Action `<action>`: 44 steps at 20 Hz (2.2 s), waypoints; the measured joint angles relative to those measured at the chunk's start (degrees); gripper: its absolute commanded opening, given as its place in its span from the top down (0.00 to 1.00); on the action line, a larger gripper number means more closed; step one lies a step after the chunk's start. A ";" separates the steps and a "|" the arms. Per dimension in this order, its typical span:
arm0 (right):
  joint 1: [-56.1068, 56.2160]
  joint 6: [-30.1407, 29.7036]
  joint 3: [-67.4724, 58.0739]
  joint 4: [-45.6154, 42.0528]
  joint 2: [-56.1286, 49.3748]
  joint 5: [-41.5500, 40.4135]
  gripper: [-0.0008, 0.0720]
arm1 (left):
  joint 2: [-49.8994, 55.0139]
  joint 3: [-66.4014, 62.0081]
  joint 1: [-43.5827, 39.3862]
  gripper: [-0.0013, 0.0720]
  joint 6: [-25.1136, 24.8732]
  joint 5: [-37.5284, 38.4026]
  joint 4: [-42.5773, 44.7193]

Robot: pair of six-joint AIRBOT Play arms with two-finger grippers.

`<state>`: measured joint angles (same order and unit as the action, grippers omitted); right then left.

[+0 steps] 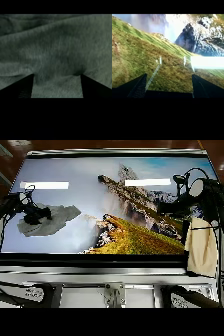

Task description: Fold the shirts.

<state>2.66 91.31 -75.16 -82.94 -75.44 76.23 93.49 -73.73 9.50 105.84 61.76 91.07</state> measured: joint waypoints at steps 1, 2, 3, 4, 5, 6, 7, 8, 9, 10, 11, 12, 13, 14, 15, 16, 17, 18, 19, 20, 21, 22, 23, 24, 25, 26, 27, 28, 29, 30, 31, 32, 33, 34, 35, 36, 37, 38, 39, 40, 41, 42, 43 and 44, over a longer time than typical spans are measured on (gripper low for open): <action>0.00 -0.02 0.00 0.00 0.00 -0.63 0.05 | 2.01 -1.27 0.42 0.58 1.03 -0.04 -0.15; 0.00 -0.02 0.00 0.00 0.00 -0.87 0.05 | 3.45 -2.21 0.68 0.94 1.64 -0.07 -0.85; 0.00 -0.02 0.00 0.00 0.00 -1.25 0.05 | 4.59 -2.97 0.83 0.94 1.84 -0.07 -1.49; 0.00 -0.04 0.00 -0.02 0.00 -1.49 0.05 | 5.20 -3.48 0.92 0.94 1.62 0.11 -1.92; 0.00 -0.09 0.00 -0.07 0.00 -1.57 0.05 | 5.35 -4.00 0.94 0.94 1.33 0.28 -2.62; 0.00 -0.35 0.00 -0.09 0.00 -1.84 0.05 | 4.96 -4.59 0.66 0.94 0.37 0.31 -3.08; 0.00 -0.76 0.00 -0.13 0.00 -1.84 0.05 | 3.85 -5.20 -0.13 0.94 -0.90 0.35 -3.93; 0.00 -1.36 0.00 -0.13 0.00 -1.97 0.05 | 2.14 -5.75 -1.20 0.94 -2.34 0.31 -4.37; 0.00 -2.03 -0.02 -0.13 0.00 -2.19 0.05 | -0.31 -6.19 -2.64 0.94 -3.98 0.35 -4.70; 0.00 -2.73 -0.11 -0.13 0.00 -2.21 0.05 | -3.23 -6.49 -4.44 0.94 -5.35 0.48 -4.72; 0.00 -3.43 -0.37 -0.13 0.00 -2.03 0.05 | -6.99 -6.75 -6.88 0.94 -6.58 0.68 -5.18; 0.00 -4.09 -0.94 -0.13 0.15 -1.29 0.05 | -10.71 -6.86 -9.46 0.94 -7.43 0.83 -5.60; 0.00 -4.79 -1.77 -0.09 0.61 -0.17 0.05 | -15.06 -6.97 -12.61 0.94 -8.09 1.33 -6.05; 0.00 -5.27 -2.69 0.02 1.33 0.92 0.05 | -19.08 -7.10 -15.82 0.94 -8.24 1.16 -7.02; 0.00 -5.84 -3.65 0.07 2.34 2.01 0.05 | -23.04 -7.15 -19.65 0.94 -8.22 1.27 -8.28; 0.00 -6.29 -4.70 0.11 3.76 3.08 0.05 | -26.53 -7.17 -23.89 0.94 -7.80 1.29 -9.33; 0.00 -6.58 -5.64 0.13 5.49 4.13 0.05 | -29.27 -7.21 -27.96 0.94 -7.06 1.03 -10.25; 0.00 -6.78 -6.29 0.15 7.21 4.90 0.05 | -31.23 -7.13 -32.11 0.94 -6.45 0.31 -10.71; 0.00 -6.99 -6.80 0.11 9.18 5.90 0.05 | -32.54 -6.73 -36.72 0.94 -5.90 -0.83 -11.26; -0.02 -7.06 -7.17 0.04 10.93 6.82 0.05 | -33.03 -6.05 -40.85 0.94 -5.35 -2.69 -11.61; -0.02 -7.13 -7.43 -0.20 12.55 8.02 0.05 | -32.85 -5.03 -45.07 0.94 -4.22 -5.44 -11.89; -0.02 -7.10 -7.58 -0.94 13.73 9.38 0.05 | -31.87 -3.87 -48.54 0.94 -2.91 -8.15 -12.09; -0.07 -7.10 -7.74 -1.97 14.62 11.04 0.05 | -30.10 -2.54 -51.87 0.92 -1.40 -10.88 -12.26; -0.07 -7.10 -7.76 -3.72 15.30 12.96 0.05 | -27.87 -1.46 -54.42 0.59 -0.09 -13.33 -12.35; -0.13 -7.08 -7.63 -5.60 15.78 14.64 0.05 | -25.03 -0.66 -56.61 0.03 1.16 -15.63 -12.81; -0.42 -7.06 -7.34 -7.19 16.11 15.85 0.05 | -22.38 -0.24 -57.88 0.03 2.08 -16.85 -13.42; -1.11 -7.06 -6.84 -8.63 16.37 16.79 0.05 | -19.76 -0.07 -58.40 0.02 3.02 -17.94 -14.60; -2.16 -7.06 -6.25 -9.44 16.52 17.16 0.05 | -17.92 -0.09 -58.14 0.02 3.34 -18.01 -15.45; -3.87 -7.08 -5.35 -9.55 16.70 17.14 0.05 | -16.85 -0.20 -57.13 0.02 3.50 -17.73 -16.28; -5.86 -7.08 -4.33 -8.94 16.76 16.63 0.05 | -16.37 -0.31 -55.47 0.03 3.39 -16.46 -16.76; -8.41 -7.13 -2.86 -7.34 16.83 15.69 0.05 | -16.39 -0.44 -52.96 0.02 2.47 -14.67 -17.18; -10.99 -7.21 -1.22 -5.01 16.87 14.71 0.05 | -16.72 -0.44 -50.07 0.02 1.29 -12.31 -17.27; -13.81 -7.56 0.85 -1.99 16.72 13.33 0.05 | -17.18 -0.39 -46.56 0.02 -0.04 -9.22 -17.18; -16.44 -7.82 3.15 1.42 16.24 12.17 0.05 | -17.62 -0.02 -42.97 0.02 -1.18 -6.47 -17.18; -18.53 -8.28 5.31 4.44 15.52 10.93 0.05 | -17.81 0.72 -39.67 0.02 -2.08 -3.82 -17.31; -20.22 -8.87 7.52 7.39 14.49 9.77 0.05 | -17.90 2.01 -36.52 0.02 -3.06 -2.05 -17.86; -21.40 -9.44 9.79 10.21 13.00 8.63 0.05 | -17.88 3.50 -34.10 0.02 -3.82 -1.07 -19.02; -22.12 -9.84 11.78 12.83 11.23 7.48 0.05 | -17.49 5.33 -32.09 0.02 -4.39 -0.81 -20.37; -22.45 -10.16 13.31 14.80 9.33 6.49 0.05 | -16.79 7.19 -30.58 0.02 -4.83 -0.98 -21.62; -22.56 -10.56 14.47 16.74 7.30 5.53 0.05 | -15.76 8.61 -29.64 0.02 -5.18 -1.79 -22.77; -22.21 -10.82 15.39 18.53 4.96 4.39 0.05 | -14.21 9.84 -28.98 0.02 -5.46 -2.45 -24.15; -21.53 -11.04 16.04 20.24 2.69 3.45 0.05 | -12.63 10.62 -28.48 0.02 -5.62 -3.41 -25.44; -20.70 -11.34 16.46 21.44 0.76 2.69 0.05 | -10.80 11.26 -28.06 0.02 -5.79 -4.68 -27.08; -19.74 -11.50 16.79 22.56 -1.05 1.66 0.05 | -9.07 11.67 -27.78 0.03 -5.90 -5.97 -28.59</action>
<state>-17.08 79.81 -58.37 -60.38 -76.49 77.89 84.42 -62.06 -18.28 99.94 55.79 62.48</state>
